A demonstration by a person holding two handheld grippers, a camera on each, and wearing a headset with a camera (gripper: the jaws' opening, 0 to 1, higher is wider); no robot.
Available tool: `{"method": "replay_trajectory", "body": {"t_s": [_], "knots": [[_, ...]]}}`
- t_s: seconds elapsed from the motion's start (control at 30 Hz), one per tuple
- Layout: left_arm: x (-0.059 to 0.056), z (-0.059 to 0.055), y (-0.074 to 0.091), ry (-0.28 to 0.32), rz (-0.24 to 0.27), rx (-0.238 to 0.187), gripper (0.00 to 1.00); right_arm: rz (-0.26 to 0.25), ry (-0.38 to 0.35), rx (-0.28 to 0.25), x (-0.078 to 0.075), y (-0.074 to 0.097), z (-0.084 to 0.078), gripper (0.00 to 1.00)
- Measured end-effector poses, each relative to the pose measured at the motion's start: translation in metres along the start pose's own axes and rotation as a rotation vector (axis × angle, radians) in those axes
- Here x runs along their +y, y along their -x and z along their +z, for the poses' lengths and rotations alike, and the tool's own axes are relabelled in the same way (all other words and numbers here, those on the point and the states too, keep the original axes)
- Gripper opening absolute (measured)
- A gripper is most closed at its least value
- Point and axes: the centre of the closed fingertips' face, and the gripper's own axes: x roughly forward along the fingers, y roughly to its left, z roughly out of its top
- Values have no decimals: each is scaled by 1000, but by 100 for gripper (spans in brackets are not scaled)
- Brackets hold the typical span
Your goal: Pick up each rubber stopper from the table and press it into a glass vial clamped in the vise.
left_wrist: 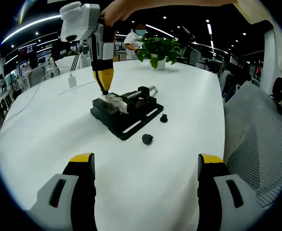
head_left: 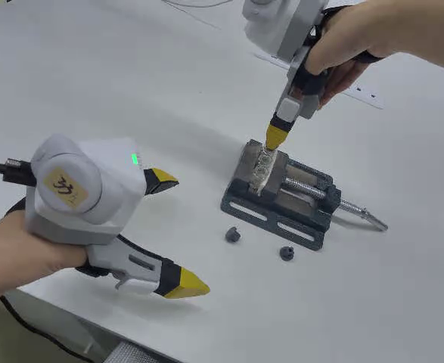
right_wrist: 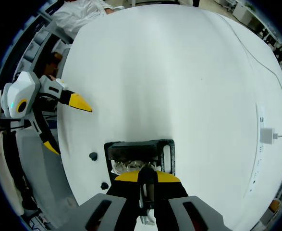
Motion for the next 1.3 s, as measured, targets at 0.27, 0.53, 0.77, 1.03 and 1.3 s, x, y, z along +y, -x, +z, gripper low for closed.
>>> {"method": "replay_trajectory", "body": {"t_s": [0.27,0.53,0.77,1.03,1.3], "knots": [[-1,0,-1,1,-4,3,87,-10,72,-37,-4,2,-1,6],[0,0,-1,2,-3,5,87,-14,103,-67,-5,4,-1,6],[0,-2,0,7,1,9,87,-2,142,-71,-7,2,0,13],[2,-3,4,11,10,11,87,-5,170,-91,-12,15,-7,18],[6,-1,6,15,22,9,86,22,163,-161,-13,26,-5,9]]}}
